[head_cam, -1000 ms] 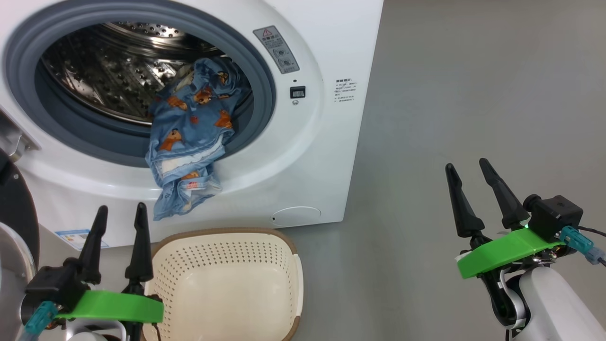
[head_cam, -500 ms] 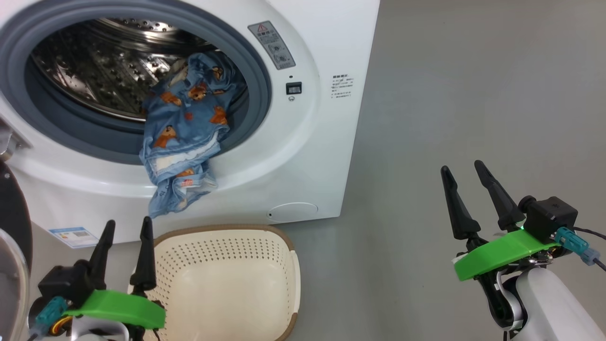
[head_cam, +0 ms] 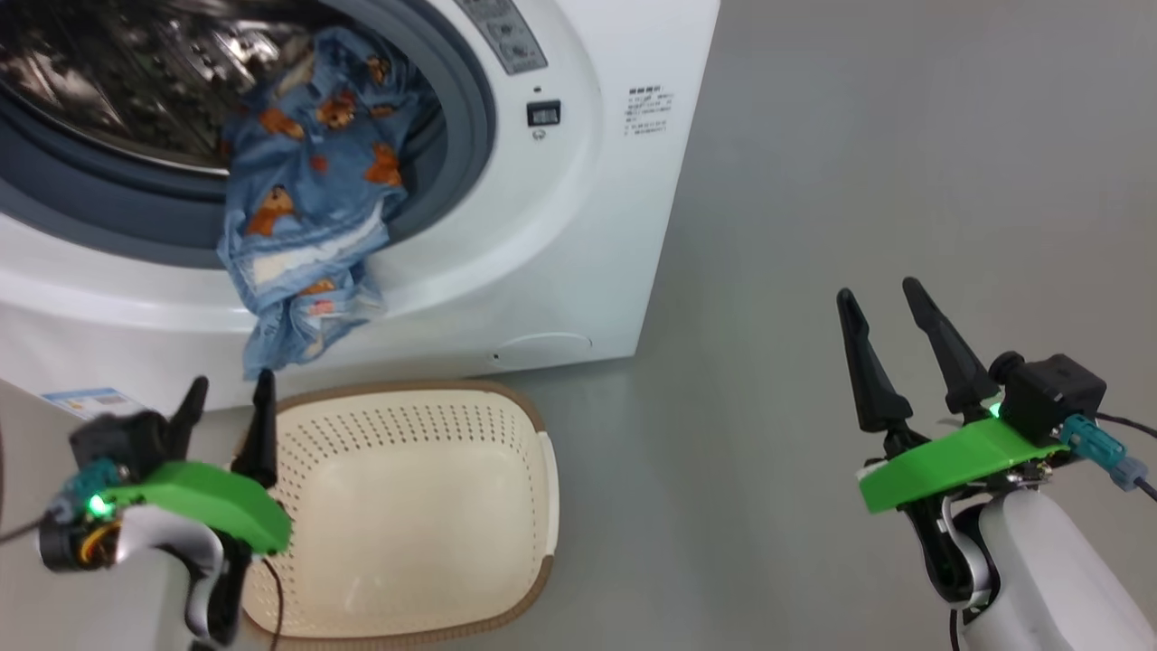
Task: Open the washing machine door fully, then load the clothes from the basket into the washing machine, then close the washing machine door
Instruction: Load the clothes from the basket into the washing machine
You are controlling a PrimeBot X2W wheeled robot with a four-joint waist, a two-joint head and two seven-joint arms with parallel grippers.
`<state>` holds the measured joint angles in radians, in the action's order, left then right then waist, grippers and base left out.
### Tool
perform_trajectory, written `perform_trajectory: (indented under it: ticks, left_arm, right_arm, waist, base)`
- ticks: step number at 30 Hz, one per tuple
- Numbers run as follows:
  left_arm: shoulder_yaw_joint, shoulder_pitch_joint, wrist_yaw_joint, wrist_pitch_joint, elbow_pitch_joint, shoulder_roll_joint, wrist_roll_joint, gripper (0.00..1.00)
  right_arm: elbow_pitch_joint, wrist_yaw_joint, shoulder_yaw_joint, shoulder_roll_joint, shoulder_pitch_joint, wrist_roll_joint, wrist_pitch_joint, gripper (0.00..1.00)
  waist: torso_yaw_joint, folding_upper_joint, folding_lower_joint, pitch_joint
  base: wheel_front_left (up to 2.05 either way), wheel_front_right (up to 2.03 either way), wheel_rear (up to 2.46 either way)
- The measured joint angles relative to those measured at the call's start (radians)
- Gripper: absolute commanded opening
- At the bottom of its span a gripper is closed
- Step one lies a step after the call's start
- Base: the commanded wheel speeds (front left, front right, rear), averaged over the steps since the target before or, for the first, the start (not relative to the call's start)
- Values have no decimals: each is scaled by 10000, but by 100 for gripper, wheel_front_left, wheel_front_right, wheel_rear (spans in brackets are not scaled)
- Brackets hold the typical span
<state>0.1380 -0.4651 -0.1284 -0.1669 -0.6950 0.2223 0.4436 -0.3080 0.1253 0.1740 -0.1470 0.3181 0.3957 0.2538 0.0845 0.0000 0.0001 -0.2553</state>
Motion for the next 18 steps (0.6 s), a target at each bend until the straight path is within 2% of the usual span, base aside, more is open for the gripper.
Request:
perform_trajectory:
  ticks: [8, 18]
  left_arm:
    - [667, -1668, -2, 276, -1822, 635, 732, 100]
    - [1593, -3007, -2, 244, -2974, 1329, 1218, 100]
  right_arm:
    - [242, 0, -119, 351, 504, -307, 0, 100]
    - [454, 0, -192, 570, 735, -447, 0, 100]
  waist:
    - [265, 0, 2, -1066]
    - [712, 0, 1, -2083]
  base:
    - [0, 0, 0]
    - [0, 0, 0]
